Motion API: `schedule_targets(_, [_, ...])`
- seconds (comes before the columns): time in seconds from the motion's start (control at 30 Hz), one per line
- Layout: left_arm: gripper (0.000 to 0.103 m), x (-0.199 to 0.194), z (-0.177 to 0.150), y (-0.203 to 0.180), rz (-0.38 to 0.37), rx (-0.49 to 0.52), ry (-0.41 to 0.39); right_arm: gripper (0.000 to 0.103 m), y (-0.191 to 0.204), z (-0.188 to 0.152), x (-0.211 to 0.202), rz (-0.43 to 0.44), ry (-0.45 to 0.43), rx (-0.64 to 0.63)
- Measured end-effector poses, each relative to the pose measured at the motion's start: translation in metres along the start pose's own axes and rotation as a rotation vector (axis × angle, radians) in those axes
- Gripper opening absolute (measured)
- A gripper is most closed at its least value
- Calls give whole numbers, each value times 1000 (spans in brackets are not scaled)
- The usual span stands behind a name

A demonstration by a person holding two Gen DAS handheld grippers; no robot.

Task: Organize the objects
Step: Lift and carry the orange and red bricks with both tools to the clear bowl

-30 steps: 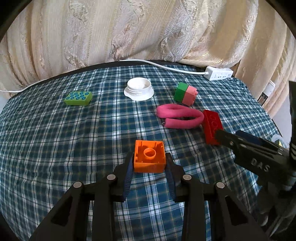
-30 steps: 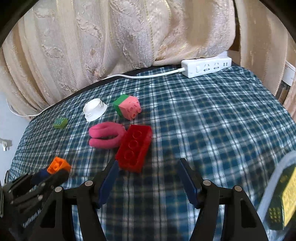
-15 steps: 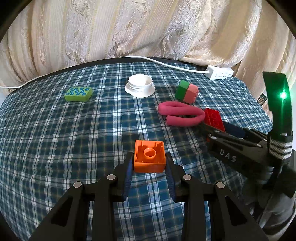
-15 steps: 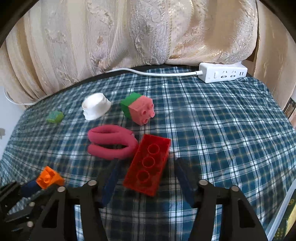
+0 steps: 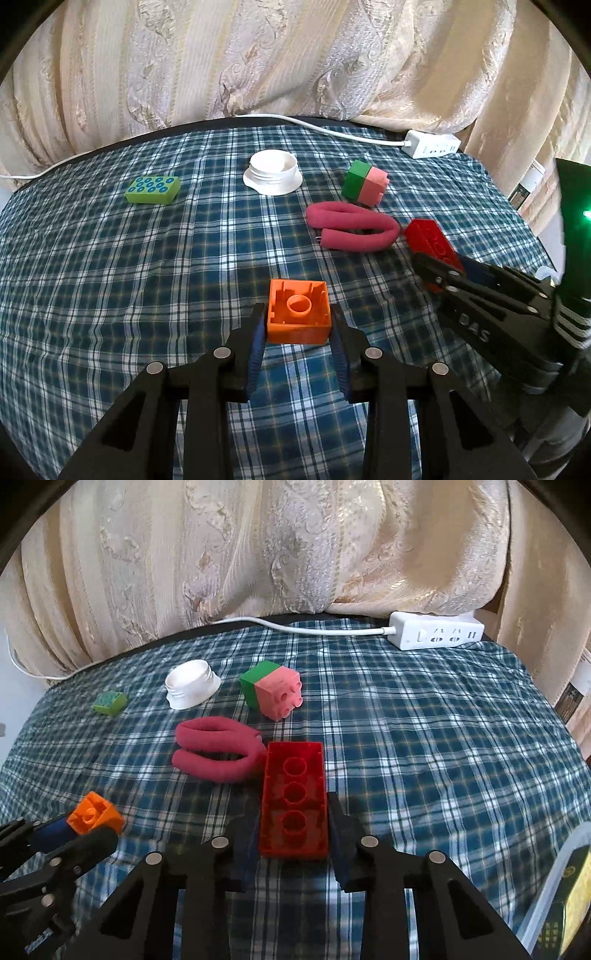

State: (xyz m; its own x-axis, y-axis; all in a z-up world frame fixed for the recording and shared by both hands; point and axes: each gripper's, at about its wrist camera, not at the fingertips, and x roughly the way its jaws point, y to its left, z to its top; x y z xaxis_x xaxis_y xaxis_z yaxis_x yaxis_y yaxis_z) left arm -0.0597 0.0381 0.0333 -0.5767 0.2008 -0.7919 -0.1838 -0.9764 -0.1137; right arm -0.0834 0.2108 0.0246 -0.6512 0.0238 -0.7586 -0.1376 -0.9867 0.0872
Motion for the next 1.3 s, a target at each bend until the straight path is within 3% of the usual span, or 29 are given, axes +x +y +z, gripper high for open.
schedule_targets(0.7, [34,-17,-4,-22,-57,64,-25,33,-6,-37,-83,32,-100,62])
schedule_targets(1.3, [34,-35,-15,-54,-110,148,-56,33,-68,-83,-158,-81,-177,208])
